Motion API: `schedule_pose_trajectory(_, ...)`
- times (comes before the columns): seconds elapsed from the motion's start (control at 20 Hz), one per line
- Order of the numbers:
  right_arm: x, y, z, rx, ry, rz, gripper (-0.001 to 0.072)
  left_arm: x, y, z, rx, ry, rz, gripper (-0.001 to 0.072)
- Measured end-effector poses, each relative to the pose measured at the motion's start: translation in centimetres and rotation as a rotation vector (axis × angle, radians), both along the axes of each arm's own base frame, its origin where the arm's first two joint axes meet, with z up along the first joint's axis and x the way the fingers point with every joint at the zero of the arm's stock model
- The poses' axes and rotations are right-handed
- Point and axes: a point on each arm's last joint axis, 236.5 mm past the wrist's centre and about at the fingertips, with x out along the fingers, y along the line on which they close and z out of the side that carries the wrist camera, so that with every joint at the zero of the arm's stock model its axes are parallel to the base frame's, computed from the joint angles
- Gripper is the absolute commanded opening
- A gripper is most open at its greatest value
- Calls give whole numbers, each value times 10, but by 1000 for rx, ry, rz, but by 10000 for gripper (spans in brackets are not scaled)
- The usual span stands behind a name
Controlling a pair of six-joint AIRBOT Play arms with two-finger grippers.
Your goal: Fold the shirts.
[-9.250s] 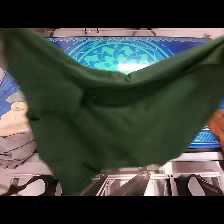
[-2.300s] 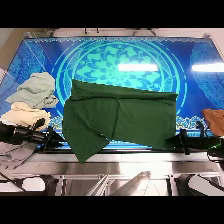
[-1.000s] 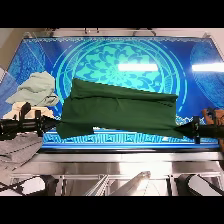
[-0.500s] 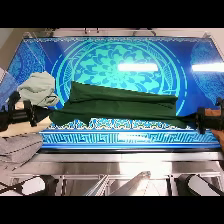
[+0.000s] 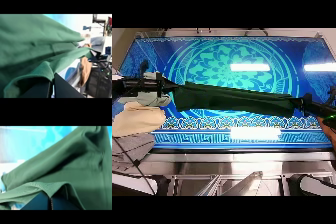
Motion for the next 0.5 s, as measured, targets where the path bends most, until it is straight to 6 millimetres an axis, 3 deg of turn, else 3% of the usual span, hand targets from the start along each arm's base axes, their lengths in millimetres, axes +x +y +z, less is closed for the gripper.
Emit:
schedule_pose_trajectory(0.25, 22, -7, -35, -17, 14, 8, 19, 26, -2, -59, 65, 105, -62, 52)
schedule_pose_trajectory(0.3, 23, -7, -42, -23, 18, 15, 19, 31, -2, -65, 72, 107, -71, 206)
schedule_pose_trajectory(0.4, 27, -12, -51, -51, 16, 17, 33, 44, -2, -70, 89, 94, -78, 240)
schedule_pose_trajectory(0.45, 27, -12, -52, -59, 9, 27, 165, 51, -4, -68, 94, 75, -85, 240)
schedule_pose_trajectory(0.5, 28, -9, -51, -63, -2, 47, 346, 57, -5, -63, 98, 52, -92, 240)
